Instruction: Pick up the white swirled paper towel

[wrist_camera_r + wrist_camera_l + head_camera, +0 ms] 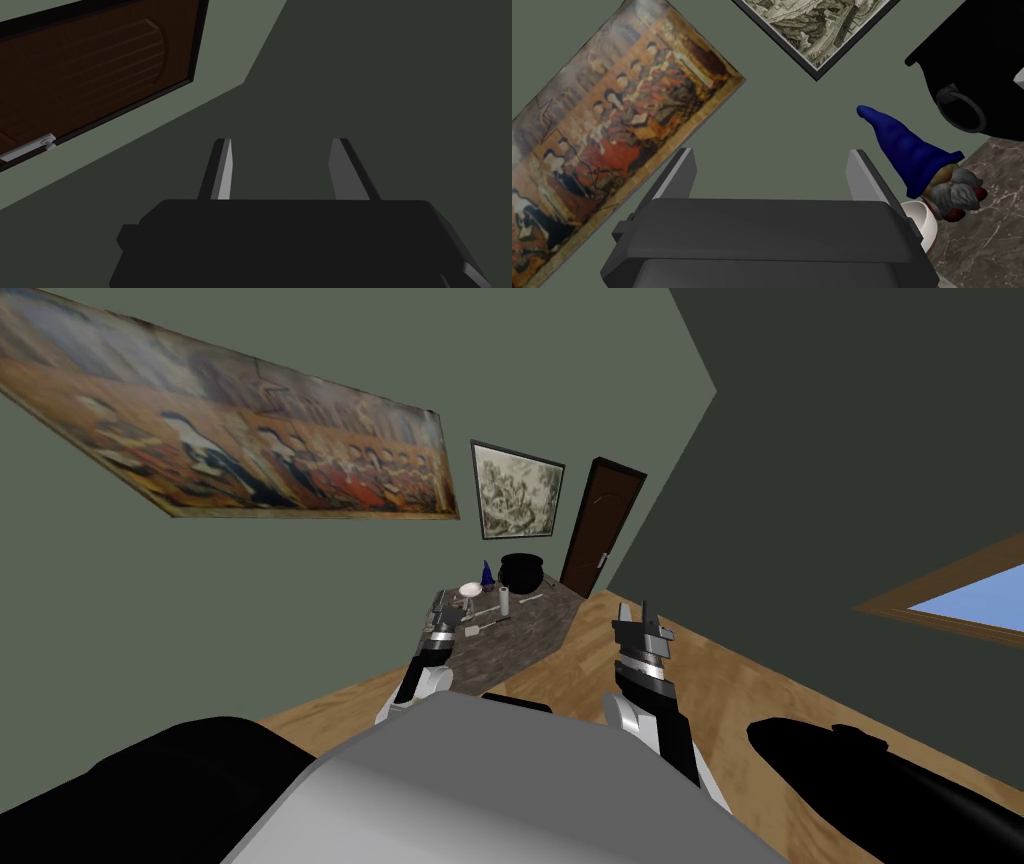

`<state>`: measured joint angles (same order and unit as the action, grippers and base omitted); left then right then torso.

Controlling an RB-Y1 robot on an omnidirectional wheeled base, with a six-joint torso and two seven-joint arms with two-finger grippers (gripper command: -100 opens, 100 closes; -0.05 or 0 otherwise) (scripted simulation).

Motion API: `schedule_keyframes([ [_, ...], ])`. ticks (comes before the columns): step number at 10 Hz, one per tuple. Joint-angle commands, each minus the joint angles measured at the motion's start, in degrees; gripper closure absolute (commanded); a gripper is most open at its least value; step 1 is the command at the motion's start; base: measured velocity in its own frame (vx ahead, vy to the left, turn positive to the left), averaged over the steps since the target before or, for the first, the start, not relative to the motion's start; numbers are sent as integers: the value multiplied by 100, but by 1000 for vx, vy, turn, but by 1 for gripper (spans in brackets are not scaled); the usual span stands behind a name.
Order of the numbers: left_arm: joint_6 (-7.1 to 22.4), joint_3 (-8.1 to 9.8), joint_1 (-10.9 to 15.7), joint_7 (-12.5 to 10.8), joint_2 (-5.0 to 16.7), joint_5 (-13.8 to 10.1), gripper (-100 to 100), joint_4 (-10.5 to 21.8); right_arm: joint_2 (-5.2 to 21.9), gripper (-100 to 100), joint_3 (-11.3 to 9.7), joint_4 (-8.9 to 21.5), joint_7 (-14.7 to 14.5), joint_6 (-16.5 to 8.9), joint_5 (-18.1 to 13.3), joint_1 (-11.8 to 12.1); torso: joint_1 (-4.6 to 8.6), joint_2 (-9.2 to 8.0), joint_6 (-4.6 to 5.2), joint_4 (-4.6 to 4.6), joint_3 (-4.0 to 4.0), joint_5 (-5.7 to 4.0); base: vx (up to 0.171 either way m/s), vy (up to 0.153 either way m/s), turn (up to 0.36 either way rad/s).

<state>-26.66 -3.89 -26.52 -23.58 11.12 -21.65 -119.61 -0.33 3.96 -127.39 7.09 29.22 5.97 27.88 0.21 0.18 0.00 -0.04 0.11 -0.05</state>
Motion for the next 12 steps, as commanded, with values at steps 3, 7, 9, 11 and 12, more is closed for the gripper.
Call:
schedule_keyframes([
  [3,188,-156,178,-456,36,-472,-100,361,0,0,0,0,0,0,0,0,-2,0,0,0,0,0,45,-49,-44],
  [7,387,-327,377,-983,128,-1021,-100,819,0,0,0,0,0,0,0,0,4,-3,0,1,-2,-1,38,-58,-42],
  [9,492,-417,482,-1252,197,-1301,-100,1065,0,0,0,0,0,0,0,0,4,-1,-1,0,-1,-1,42,-64,-45],
  [11,597,-507,586,-1519,283,-1579,-100,1313,0,0,0,0,0,0,0,0,3,-3,-1,0,-2,-1,39,-65,-50],
  [12,648,-551,637,-1649,332,-1715,-100,1434,0,0,0,0,0,0,0,0,4,-4,-1,1,-2,-2,36,-63,-39],
])
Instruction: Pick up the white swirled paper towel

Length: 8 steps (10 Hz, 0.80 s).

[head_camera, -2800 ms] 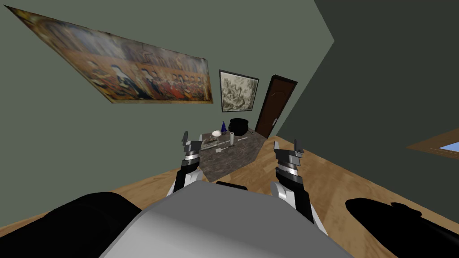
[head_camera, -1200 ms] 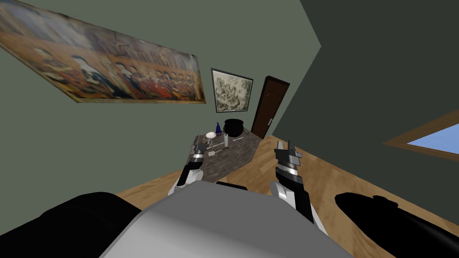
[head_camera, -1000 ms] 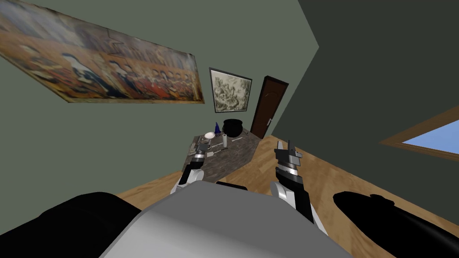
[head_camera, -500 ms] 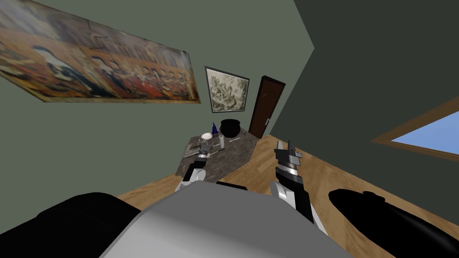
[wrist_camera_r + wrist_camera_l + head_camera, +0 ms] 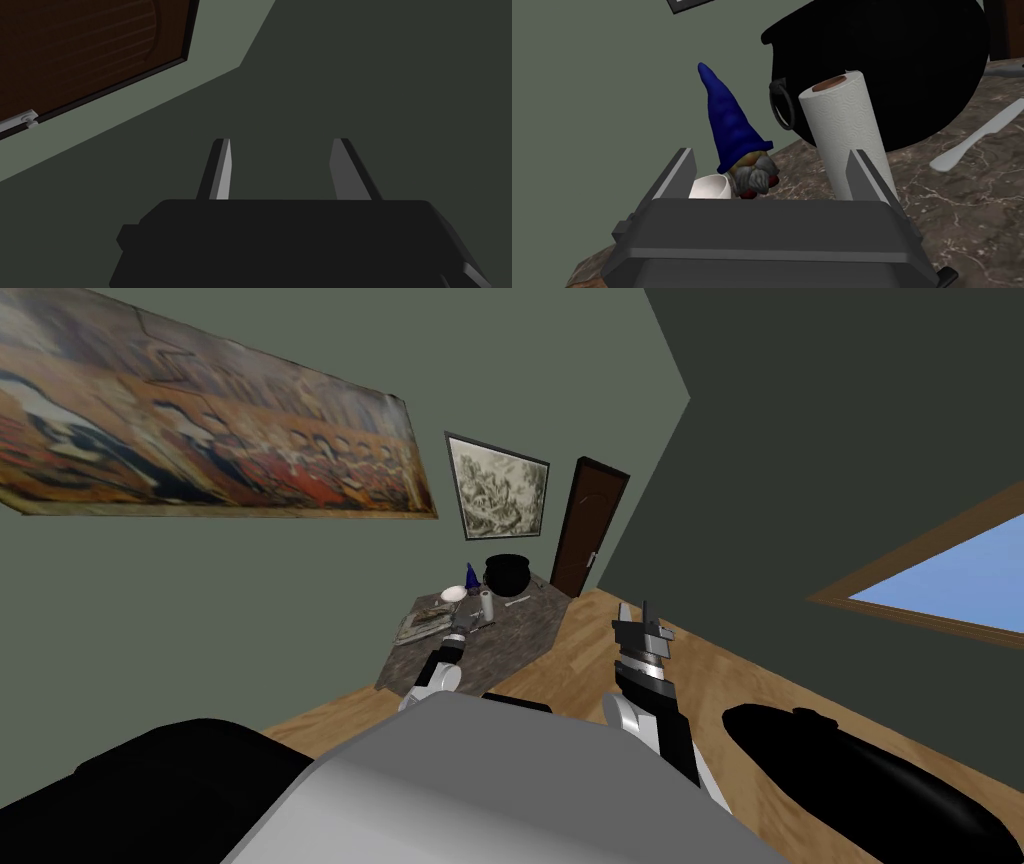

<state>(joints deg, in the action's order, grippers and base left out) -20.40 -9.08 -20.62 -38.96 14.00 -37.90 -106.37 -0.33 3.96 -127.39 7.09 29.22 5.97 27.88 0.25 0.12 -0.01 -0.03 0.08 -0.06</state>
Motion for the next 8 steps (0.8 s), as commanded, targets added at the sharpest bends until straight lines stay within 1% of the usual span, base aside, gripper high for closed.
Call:
schedule_keyframes([
  [1,72,-74,96,-238,96,-222,-100,227,0,0,0,0,0,0,0,0,0,0,0,0,0,0,36,-54,-40],
  [5,245,-220,270,-684,337,-687,-100,632,0,0,0,0,0,0,0,0,-5,2,0,0,1,1,37,-51,-39],
  [6,309,-273,338,-856,468,-866,-100,783,0,0,0,0,0,0,0,0,-7,0,-1,0,0,1,48,-48,-37],
  [7,334,-292,366,-927,530,-941,-100,844,0,0,0,0,0,0,0,0,-7,3,0,-1,2,1,46,-43,-33],
  [8,372,-319,411,-1036,644,-1056,-100,937,0,0,0,0,0,0,0,0,-8,3,-1,-1,2,1,46,-29,-30],
])
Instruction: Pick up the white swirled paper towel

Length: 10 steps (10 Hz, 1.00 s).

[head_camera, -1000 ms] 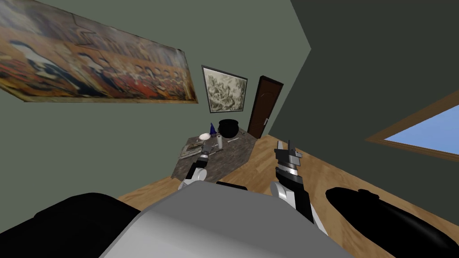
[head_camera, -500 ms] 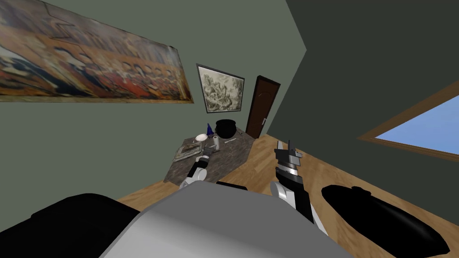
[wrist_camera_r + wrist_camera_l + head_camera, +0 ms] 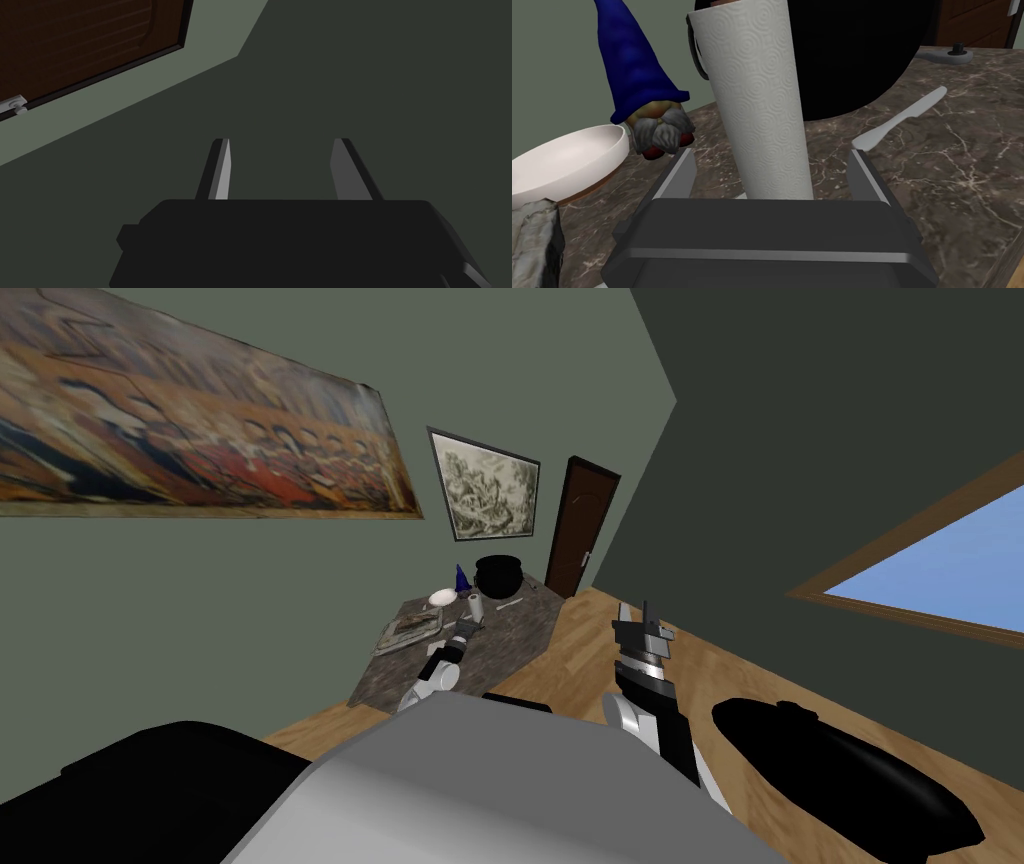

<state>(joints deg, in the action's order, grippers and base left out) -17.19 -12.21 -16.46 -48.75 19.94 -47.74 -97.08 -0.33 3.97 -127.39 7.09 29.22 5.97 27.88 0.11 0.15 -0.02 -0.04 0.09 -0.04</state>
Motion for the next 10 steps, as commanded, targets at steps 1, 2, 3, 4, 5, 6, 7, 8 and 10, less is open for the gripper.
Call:
schedule_keyframes([
  [1,77,-17,34,-143,165,-162,-100,78,0,0,0,0,0,0,0,0,0,0,0,0,0,0,68,-13,-33],
  [2,53,-7,28,-78,87,-100,-100,50,0,0,0,0,0,0,0,0,-6,6,0,-1,3,1,34,-3,-5],
  [3,67,-6,32,-92,95,-111,0,54,0,0,0,0,0,0,0,0,-9,-3,-1,0,-1,2,6,-1,1],
  [4,65,-6,32,-91,94,-109,-100,53,0,0,0,0,0,0,0,0,-10,-13,-1,2,-7,2,0,0,0],
  [5,66,-6,32,-91,94,-110,100,53,0,0,0,0,0,0,0,0,-10,-17,-1,3,-9,2,0,0,0],
  [6,65,-5,32,-91,95,-110,100,53,0,0,0,0,0,0,0,0,-10,-18,0,4,-10,3,0,0,0],
  [7,59,-2,32,-95,94,-112,100,50,0,0,0,0,0,0,0,-1,-6,-14,4,1,-7,3,0,0,0],
  [8,60,-3,31,-95,94,-112,100,50,0,0,0,0,0,0,0,-1,-6,-11,5,0,-5,2,0,0,0],
  [10,60,-3,31,-95,94,-112,0,50,0,0,0,0,0,0,0,-1,-5,-8,5,0,-3,2,0,0,0],
])
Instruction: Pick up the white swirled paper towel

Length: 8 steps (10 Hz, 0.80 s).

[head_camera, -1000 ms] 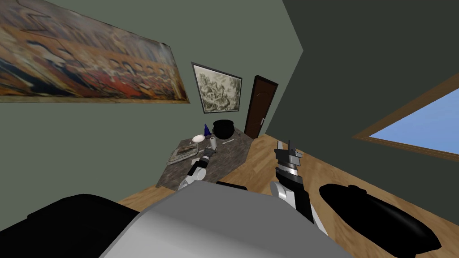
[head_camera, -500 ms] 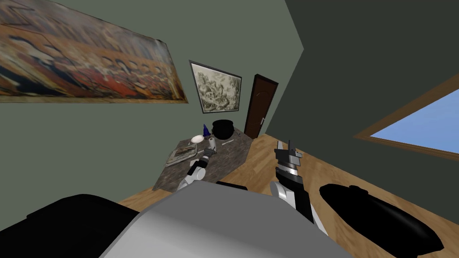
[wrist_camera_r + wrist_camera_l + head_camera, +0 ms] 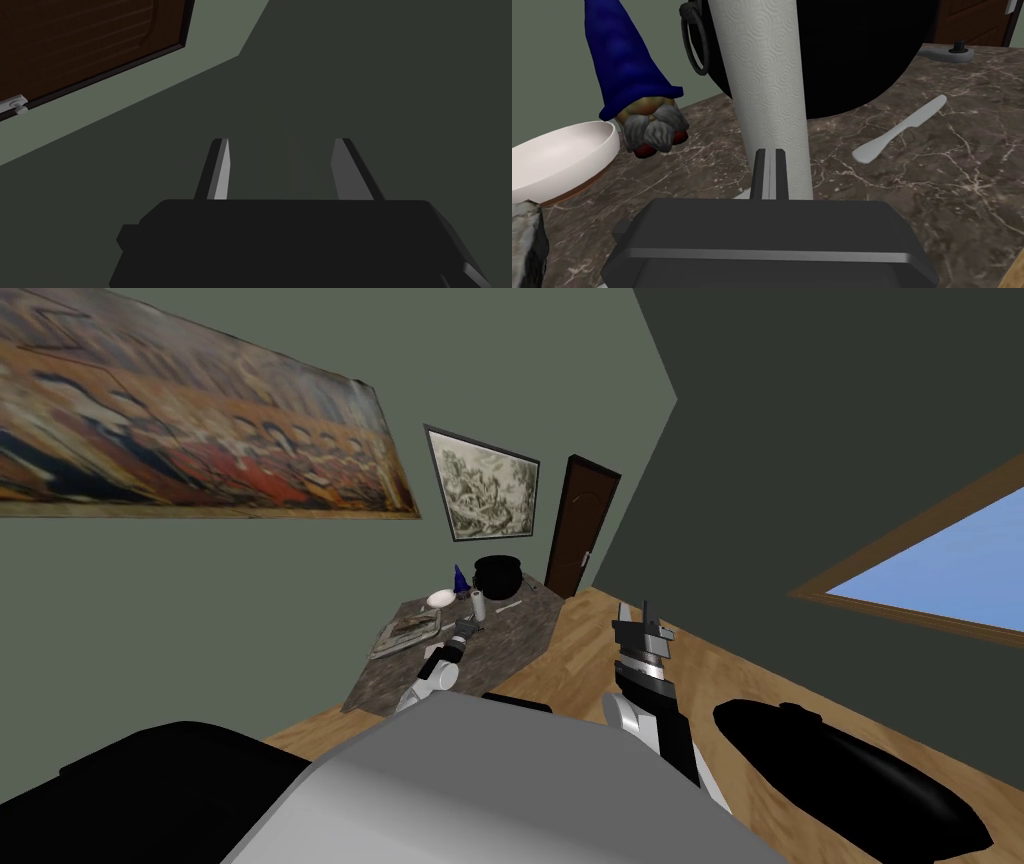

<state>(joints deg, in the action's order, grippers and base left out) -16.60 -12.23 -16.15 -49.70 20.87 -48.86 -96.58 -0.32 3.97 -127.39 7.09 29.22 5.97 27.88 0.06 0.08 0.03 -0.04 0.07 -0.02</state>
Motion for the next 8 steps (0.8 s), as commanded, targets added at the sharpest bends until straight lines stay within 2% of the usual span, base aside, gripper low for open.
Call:
schedule_keyframes([
  [1,35,119,128,-45,48,-43,-100,164,0,0,0,0,0,0,0,0,0,0,0,0,0,0,20,-20,-174],
  [3,77,259,278,-98,105,-94,-100,356,0,0,0,0,0,0,0,0,7,13,1,-2,7,-2,37,-20,-100],
  [4,49,193,260,-66,68,-67,-100,336,0,0,0,0,0,0,0,0,6,17,1,-3,9,-1,20,-7,-15],
  [5,42,198,270,-79,74,-69,0,354,0,0,0,0,0,0,0,0,3,10,-1,-3,6,-1,0,0,0],
  [6,43,197,269,-78,74,-69,-100,352,0,0,0,0,0,0,0,0,1,4,-1,-1,3,0,0,0,0],
  [7,43,197,269,-78,74,-69,100,352,0,0,0,0,0,0,0,0,1,2,-1,-1,1,0,0,0,0],
  [8,43,197,269,-78,74,-69,100,352,0,0,0,0,0,0,0,0,0,1,-1,0,1,0,0,0,0],
])
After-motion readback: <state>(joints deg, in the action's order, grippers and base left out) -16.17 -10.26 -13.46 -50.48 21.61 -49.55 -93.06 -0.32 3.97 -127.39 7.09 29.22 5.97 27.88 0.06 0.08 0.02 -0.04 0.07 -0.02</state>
